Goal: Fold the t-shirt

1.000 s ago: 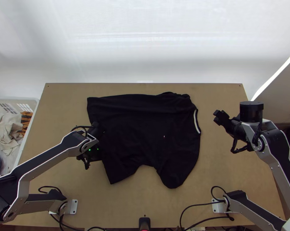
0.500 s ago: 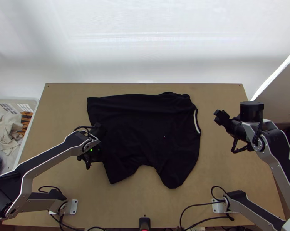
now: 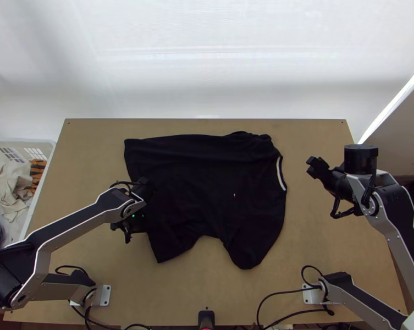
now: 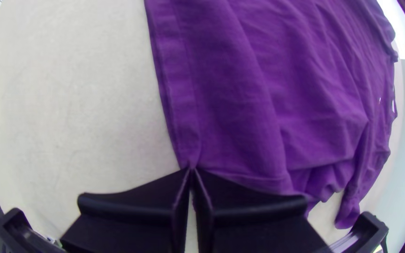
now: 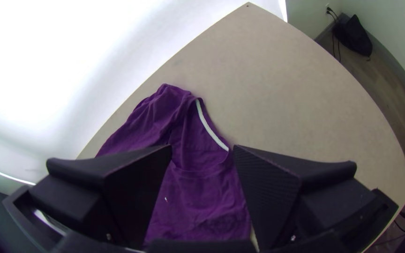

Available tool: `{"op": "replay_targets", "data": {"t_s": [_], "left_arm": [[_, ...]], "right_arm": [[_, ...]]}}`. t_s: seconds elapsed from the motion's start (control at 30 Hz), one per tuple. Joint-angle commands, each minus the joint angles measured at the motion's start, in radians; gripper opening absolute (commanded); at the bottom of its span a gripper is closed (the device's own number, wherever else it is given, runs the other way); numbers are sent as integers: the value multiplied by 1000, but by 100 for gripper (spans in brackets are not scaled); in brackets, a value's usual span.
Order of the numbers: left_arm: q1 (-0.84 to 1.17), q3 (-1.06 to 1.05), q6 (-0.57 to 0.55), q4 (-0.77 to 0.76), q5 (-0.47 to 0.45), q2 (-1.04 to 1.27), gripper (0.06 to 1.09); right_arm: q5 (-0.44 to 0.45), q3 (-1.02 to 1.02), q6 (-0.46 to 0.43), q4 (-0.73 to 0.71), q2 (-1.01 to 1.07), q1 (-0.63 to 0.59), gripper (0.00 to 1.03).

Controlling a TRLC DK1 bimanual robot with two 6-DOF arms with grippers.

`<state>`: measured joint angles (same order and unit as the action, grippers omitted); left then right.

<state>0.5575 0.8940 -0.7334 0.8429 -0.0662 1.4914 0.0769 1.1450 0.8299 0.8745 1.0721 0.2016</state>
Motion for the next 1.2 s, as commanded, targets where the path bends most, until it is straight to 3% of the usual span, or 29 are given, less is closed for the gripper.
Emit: {"op": "replay_targets", "data": {"t_s": [0.0, 0.13, 0.27, 0.43, 0.63, 1.17], "left_arm": [[5, -33, -11, 7, 9, 29, 10], [-18, -12, -4, 7, 11, 4, 10], [-42, 17, -1, 15, 11, -33, 10], [-76, 56, 11, 30, 11, -65, 10], [-117, 89, 26, 55, 11, -77, 10], [-146, 105, 28, 79, 11, -94, 10]], "right_arm": [[-8, 18, 5, 12, -14, -4, 64], [-88, -10, 61, 63, -8, 24, 63], [-111, -44, 77, 87, 3, 33, 63], [-163, -126, 71, 169, 35, -18, 53], [-241, -245, 49, 173, 23, -34, 53], [-243, -352, 61, 72, 101, 90, 53]]}}
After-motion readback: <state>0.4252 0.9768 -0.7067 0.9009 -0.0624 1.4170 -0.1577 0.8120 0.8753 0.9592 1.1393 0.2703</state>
